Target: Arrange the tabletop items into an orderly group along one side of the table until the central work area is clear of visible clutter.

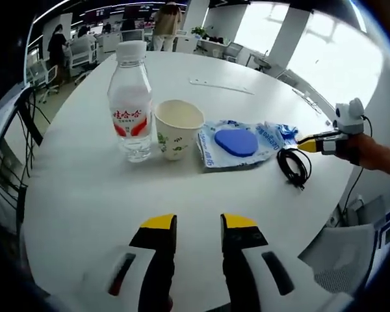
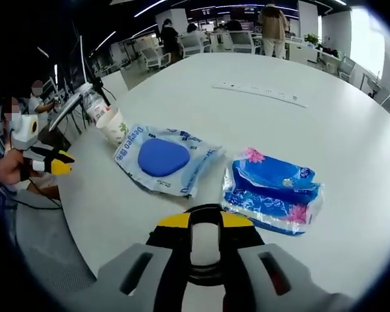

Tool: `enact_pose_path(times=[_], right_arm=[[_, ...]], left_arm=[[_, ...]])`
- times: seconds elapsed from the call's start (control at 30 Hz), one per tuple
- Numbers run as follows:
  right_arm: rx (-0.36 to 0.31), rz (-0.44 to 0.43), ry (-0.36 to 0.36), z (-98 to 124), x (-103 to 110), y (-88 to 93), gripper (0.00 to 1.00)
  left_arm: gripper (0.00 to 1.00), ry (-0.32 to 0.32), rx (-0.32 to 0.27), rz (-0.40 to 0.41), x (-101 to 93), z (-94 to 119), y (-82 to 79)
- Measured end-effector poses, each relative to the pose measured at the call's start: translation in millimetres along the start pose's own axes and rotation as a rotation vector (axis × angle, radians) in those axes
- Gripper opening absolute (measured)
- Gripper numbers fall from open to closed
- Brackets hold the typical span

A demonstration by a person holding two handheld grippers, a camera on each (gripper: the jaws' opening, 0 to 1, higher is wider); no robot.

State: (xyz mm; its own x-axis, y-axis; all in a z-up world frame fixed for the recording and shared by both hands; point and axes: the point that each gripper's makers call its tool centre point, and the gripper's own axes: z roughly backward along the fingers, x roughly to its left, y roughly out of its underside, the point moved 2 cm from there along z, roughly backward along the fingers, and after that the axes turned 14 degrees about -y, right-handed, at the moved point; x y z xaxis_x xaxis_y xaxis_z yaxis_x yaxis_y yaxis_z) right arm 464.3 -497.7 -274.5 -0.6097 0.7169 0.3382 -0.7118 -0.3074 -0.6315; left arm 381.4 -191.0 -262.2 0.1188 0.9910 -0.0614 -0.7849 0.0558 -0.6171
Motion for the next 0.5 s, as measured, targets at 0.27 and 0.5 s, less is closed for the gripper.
enact_pose_path(times=[0.27,0.5], right_arm=[[-0.018,-0.017,0.019,16,-3,6.3,0.16],[-0.018,-0.024,0.029,24,-4,13.7,0.18]], left_arm=[[0.34,0.042,-0.034,-0.012,-4.2,11,-1.8],[0.37,0.052,-0.061,-0.026,-4.2,21,-6.3]])
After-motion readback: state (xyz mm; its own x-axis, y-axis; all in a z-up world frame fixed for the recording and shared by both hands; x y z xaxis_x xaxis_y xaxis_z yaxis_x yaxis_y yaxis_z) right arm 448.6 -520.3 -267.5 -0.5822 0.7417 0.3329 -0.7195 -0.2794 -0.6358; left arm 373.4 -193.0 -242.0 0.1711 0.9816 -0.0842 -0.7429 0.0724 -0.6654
